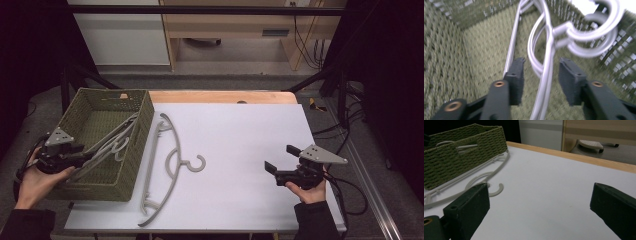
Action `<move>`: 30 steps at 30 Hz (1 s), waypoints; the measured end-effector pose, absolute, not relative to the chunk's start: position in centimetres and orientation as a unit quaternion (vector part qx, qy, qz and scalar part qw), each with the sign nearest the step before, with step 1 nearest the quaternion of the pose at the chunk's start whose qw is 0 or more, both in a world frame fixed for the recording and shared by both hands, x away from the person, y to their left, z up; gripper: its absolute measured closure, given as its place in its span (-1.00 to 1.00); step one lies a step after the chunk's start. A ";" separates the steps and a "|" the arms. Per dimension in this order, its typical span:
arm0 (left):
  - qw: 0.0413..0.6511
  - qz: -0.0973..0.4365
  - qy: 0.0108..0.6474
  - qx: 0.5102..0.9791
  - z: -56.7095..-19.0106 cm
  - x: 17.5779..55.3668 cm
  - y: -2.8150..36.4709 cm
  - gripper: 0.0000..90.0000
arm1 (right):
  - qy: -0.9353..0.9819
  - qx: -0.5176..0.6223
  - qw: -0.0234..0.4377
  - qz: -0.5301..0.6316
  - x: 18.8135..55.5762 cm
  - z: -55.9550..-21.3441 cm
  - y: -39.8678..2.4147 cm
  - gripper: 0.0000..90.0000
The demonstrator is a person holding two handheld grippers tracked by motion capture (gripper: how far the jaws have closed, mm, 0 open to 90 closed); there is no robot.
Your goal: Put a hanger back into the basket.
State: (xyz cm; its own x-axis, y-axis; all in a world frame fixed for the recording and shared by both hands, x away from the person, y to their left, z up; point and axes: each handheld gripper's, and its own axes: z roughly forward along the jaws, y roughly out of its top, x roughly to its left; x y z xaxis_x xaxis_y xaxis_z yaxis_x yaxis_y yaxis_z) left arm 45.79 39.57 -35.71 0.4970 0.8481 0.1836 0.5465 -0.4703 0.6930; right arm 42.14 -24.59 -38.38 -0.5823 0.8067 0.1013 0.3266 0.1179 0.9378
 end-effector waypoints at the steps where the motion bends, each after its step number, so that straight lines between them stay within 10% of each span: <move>1: 0.298 0.265 0.428 0.811 -35.6 45.6 39.4 0.13 | 0.713 0.397 0.226 0.532 42.1 -38.4 -24.6 -0.94; 30: 0.505 0.253 0.377 0.734 -34.2 42.2 30.0 -0.80 | 0.705 0.396 0.227 0.542 41.9 -38.1 -25.0 -0.95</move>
